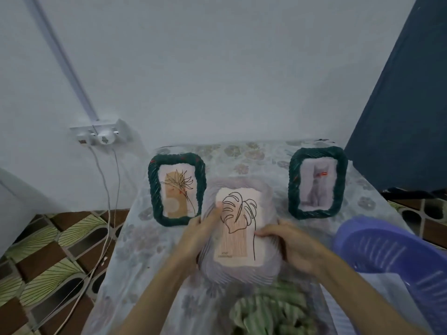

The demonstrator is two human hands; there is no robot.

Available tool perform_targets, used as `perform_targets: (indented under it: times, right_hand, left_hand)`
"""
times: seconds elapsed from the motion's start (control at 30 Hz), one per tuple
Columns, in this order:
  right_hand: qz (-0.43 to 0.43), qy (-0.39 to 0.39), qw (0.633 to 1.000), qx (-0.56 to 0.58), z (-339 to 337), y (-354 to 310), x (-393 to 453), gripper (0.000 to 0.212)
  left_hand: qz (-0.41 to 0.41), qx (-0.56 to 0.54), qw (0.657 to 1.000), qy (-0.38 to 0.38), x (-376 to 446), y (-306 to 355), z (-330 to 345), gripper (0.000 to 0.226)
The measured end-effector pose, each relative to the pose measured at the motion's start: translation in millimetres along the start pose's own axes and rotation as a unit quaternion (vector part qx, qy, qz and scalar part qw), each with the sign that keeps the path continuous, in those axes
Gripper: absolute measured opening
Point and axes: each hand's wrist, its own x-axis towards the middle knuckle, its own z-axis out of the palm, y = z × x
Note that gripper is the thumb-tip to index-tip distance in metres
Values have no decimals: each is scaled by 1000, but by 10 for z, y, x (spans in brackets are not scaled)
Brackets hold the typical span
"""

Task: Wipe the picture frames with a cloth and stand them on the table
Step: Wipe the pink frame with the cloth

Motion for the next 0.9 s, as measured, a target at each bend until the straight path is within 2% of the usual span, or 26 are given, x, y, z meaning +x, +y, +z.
perform_targets:
  times: [0.07, 0.13, 0.2, 0.3, 0.43, 0.57, 0.77, 0.9]
  right_hand:
    - [2, -2, 1000, -9, -100, -65, 142, 45]
    - [-2, 10, 1000, -20, -189, -148, 286, 45]
    - [-16, 23, 999, -24, -249, -265, 412, 45]
    - [-67, 51, 996, -38, -263, -456, 640, 37]
    - [-141, 81, 985, -62, -255, -686, 974, 24]
    - [-191, 105, 970, -108, -248, -718, 1247, 36]
    - [-197, 142, 963, -113, -337, -436, 1475, 37]
    - [-184, 155, 960, -144, -393, -266, 1477, 30]
  left_hand:
    - [67, 120, 990, 44, 169, -22, 20, 82]
    - [83, 148, 985, 38, 329, -40, 45, 82]
    - [70, 123, 990, 6, 430, 6, 80, 76]
    - [59, 50, 996, -36, 639, 92, 147, 80]
    - [106, -65, 992, -11, 960, 326, 270, 65]
    - [160, -69, 985, 7, 1208, 366, 372, 54]
    - [129, -63, 989, 30, 1399, 134, 425, 62]
    - [109, -65, 991, 31, 1413, 7, 430, 63]
